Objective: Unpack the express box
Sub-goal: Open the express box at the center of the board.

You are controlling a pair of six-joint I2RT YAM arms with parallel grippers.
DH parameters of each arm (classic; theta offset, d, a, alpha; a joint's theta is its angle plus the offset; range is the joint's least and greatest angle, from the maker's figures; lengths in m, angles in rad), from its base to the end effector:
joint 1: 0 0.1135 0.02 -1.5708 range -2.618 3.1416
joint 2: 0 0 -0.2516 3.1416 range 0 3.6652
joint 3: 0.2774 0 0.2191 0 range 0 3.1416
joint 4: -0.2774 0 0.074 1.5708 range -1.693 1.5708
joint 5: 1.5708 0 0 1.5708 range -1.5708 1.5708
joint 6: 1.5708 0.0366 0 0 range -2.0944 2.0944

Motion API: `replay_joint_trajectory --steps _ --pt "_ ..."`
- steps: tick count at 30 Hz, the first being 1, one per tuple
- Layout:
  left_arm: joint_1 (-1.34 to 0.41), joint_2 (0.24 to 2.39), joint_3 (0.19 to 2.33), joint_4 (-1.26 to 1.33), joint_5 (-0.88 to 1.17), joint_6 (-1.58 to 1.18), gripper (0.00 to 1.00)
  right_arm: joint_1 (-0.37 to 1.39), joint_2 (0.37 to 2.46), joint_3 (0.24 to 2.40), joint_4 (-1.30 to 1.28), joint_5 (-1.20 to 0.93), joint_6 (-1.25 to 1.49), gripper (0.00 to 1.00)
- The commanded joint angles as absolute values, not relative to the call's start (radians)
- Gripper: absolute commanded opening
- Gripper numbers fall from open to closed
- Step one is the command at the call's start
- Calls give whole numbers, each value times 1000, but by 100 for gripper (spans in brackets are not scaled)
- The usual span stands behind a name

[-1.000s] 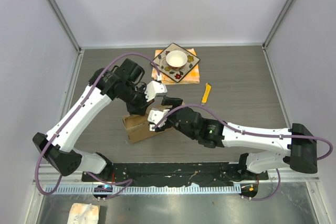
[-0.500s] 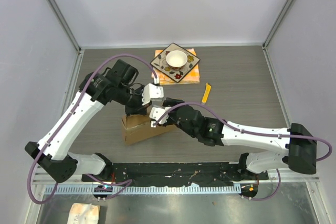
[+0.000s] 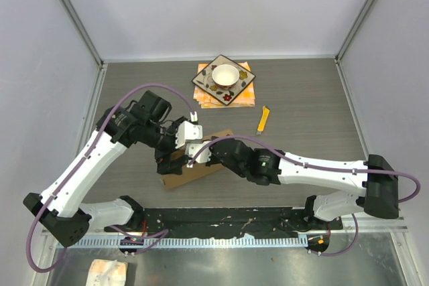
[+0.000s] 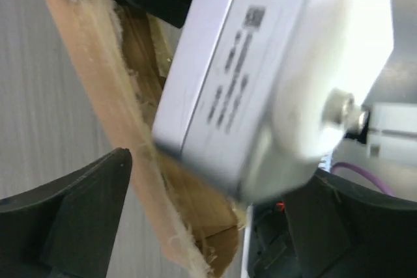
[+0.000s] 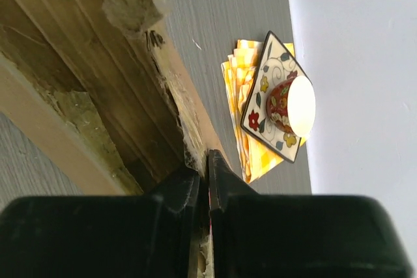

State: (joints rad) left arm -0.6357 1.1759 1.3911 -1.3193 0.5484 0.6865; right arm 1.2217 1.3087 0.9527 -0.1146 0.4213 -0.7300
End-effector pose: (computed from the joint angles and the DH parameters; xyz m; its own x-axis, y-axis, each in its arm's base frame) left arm 0.1203 -0.1125 0.3554 -0.1150 0.7571 -0.6431 0.9934 0.0873 -0.0749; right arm 0.1061 0.2476 0.2906 0.3731 -0.7541 -0.5405 -0.6495 0.2037 -0.7326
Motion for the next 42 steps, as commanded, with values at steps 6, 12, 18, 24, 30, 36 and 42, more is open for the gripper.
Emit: replay_joint_trajectory --steps 6,12,18,24,30,36,42 --pt "-641 1169 1345 -1318 557 561 100 1341 1361 1130 -318 545 -569 2" --pt "-641 1144 1250 -1164 448 541 100 1416 1345 1180 -354 546 -488 1" --pt "-641 1144 1177 -1094 404 529 100 1462 1309 1201 -365 528 -384 1" --pt "-641 1106 1178 -985 321 515 97 1483 1255 1169 -336 480 -292 1" --pt "-632 1080 1282 -1035 304 528 100 1493 1210 1106 -305 503 -265 1" --pt "-632 1029 1269 -1118 425 535 100 1493 1192 1088 -279 514 -265 1" --pt "-634 1034 1171 -1137 558 624 100 1493 1186 1106 -285 502 -262 1"
